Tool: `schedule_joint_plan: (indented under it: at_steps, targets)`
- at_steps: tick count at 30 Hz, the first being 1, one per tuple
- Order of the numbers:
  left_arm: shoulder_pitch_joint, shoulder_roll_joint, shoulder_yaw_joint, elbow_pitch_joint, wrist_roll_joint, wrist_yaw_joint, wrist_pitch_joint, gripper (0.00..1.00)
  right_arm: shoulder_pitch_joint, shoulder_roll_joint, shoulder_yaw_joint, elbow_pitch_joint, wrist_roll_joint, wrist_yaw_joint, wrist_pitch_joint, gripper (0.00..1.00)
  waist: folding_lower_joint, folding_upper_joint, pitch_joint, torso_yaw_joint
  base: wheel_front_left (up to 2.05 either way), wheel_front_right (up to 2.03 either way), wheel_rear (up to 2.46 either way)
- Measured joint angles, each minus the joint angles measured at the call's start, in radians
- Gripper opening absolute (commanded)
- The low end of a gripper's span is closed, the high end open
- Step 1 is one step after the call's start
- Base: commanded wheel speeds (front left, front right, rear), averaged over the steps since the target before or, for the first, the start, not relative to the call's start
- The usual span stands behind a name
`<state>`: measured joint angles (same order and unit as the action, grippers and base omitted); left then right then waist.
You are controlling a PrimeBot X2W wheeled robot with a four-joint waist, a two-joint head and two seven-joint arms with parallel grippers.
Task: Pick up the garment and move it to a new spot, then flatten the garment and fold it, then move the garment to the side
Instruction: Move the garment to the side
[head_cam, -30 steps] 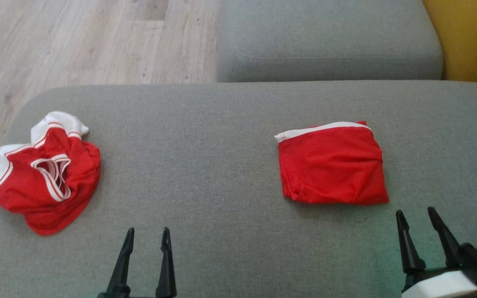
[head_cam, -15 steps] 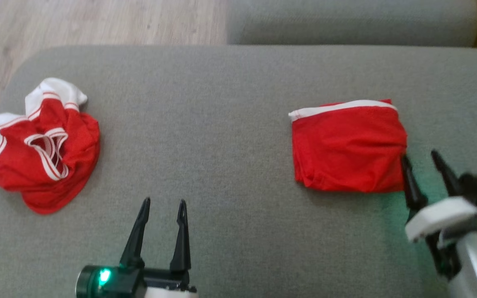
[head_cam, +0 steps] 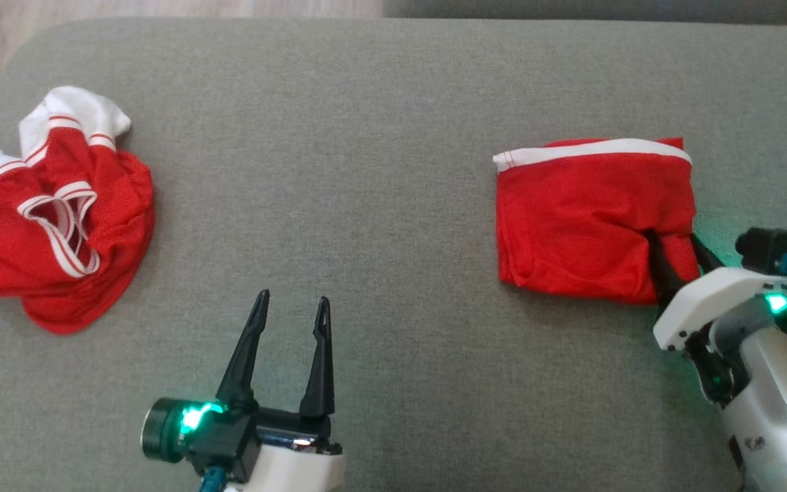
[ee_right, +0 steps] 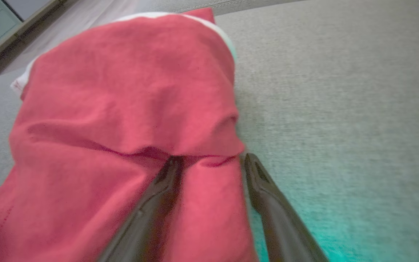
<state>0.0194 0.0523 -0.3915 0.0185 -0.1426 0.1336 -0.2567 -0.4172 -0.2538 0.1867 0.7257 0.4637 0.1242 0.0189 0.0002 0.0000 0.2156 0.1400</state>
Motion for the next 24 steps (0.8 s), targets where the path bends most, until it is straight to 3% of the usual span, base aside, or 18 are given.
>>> schedule_joint_plan:
  at_steps: [1,12,24]
  targets:
    - [-0.003,0.000,-0.001,0.000,0.000,0.000,0.000,1.00,-0.007,-0.001,0.014,-0.001,0.015,0.000,-0.002,0.00,0.0000,0.0000,0.005,-0.003,0.00,0.00,0.00]
    - [-0.046,0.000,0.003,-0.012,0.018,-0.006,0.000,1.00,-0.077,-0.052,0.099,-0.009,0.017,0.000,-0.087,0.00,-0.0001,0.0000,0.062,-0.107,0.00,0.00,0.00]
    - [-0.157,0.000,0.005,-0.026,0.065,-0.052,0.000,1.00,-0.186,-0.293,0.064,-0.053,0.010,0.000,-0.070,0.00,0.0000,0.0000,0.187,-0.246,0.00,0.00,0.00]
